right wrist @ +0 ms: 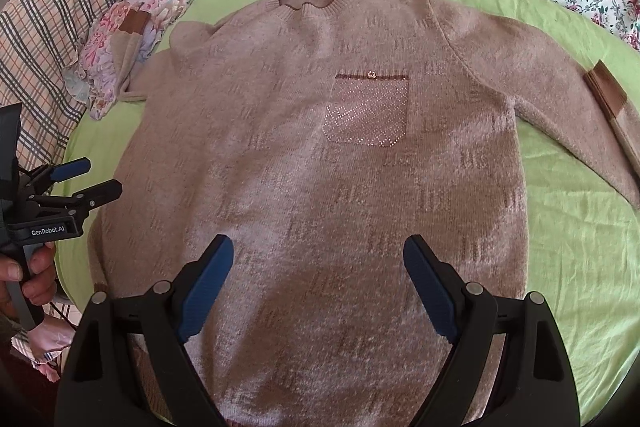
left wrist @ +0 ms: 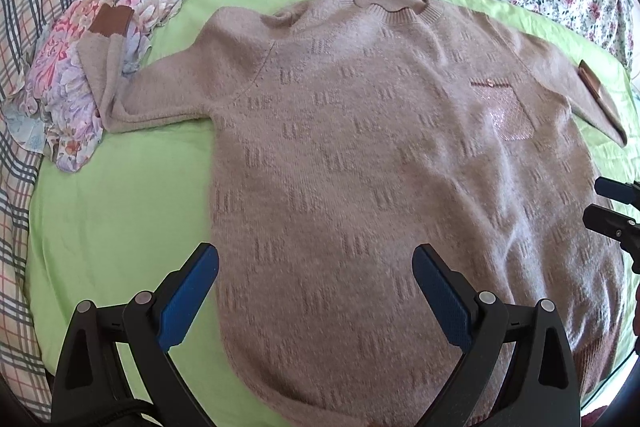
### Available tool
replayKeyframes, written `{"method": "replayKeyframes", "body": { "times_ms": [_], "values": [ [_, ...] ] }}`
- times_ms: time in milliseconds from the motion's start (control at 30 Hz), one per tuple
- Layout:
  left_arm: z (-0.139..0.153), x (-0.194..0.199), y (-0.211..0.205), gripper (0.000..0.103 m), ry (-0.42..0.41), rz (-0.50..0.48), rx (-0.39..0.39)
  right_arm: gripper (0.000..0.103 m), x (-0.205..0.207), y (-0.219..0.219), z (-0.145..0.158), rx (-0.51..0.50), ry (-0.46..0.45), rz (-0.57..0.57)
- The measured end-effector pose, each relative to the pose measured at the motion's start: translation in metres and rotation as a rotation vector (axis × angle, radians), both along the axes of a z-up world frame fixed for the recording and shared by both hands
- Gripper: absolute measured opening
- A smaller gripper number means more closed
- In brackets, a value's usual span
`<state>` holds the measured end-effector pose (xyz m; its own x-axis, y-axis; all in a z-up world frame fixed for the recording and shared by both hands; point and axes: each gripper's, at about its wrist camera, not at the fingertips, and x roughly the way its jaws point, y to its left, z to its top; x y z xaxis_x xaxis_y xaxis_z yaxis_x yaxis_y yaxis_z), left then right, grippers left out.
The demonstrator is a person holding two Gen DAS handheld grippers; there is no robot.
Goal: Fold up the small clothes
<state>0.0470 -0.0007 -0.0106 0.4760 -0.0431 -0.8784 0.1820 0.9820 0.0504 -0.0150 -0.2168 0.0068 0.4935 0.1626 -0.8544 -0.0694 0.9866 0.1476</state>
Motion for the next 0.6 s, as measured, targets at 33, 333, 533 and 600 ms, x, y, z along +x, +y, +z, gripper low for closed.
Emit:
{"method": "replayKeyframes", "body": {
  "times_ms": [33,333,533,600],
  "values": [
    [-0.001,0.003,0.0,0.098,0.001,-0.001,0.001,0.087,0.003,-0.001,-0.001,0.0,0.003,0.0],
    [0.011,0.058,0.001,0.098,-0.052,-0.011,0.037,0.087,0.054,-0.025,0.008,-0.018,-0.024,-0.013],
    [0.03,0.138,0.006,0.098,-0.149,-0.05,0.11,0.087,0.119,-0.059,0.025,-0.059,-0.073,-0.032],
    [0.031,0.173,0.008,0.098,-0.154,-0.086,0.128,0.087,0.146,-0.068,0.023,-0.082,-0.063,-0.03]
  ]
}}
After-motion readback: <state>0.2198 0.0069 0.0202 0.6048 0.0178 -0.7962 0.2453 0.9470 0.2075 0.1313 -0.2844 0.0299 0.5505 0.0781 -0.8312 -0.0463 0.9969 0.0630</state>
